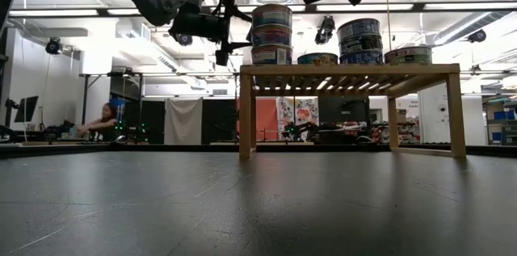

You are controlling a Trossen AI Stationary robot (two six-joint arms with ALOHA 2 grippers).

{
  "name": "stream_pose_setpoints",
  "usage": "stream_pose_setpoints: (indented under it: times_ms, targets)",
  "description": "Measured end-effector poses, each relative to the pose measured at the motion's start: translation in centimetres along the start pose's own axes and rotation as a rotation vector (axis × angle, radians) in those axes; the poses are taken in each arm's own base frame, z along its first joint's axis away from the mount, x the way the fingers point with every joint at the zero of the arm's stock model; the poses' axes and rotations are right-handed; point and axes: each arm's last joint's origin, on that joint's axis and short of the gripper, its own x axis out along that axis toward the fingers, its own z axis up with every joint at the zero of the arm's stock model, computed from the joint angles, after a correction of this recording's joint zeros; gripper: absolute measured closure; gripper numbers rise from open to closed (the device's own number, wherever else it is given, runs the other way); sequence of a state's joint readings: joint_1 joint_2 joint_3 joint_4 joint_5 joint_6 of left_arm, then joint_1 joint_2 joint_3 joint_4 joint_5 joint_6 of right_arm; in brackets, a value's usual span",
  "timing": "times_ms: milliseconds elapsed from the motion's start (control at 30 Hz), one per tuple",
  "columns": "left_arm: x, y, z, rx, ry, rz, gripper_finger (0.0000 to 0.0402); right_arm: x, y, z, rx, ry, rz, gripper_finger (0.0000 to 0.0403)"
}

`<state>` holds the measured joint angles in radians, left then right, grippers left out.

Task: Stack canned seafood by type on shelf
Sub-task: Stack the blue-pink tuna can on top of the blue-pink tuna can on the shelf

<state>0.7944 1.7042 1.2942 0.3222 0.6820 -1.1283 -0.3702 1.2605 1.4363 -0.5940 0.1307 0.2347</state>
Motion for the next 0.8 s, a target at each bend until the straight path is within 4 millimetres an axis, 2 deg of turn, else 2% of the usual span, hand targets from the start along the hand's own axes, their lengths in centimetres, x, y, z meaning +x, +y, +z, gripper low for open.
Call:
stream_pose_setpoints:
  times_ms: [800]
  targets:
    - [0.01, -0.01, -0.03, 0.016, 0.005, -0.002, 0.0175, -0.01, 0.01, -0.01, -0.011, 0.000, 0.000, 0.0390]
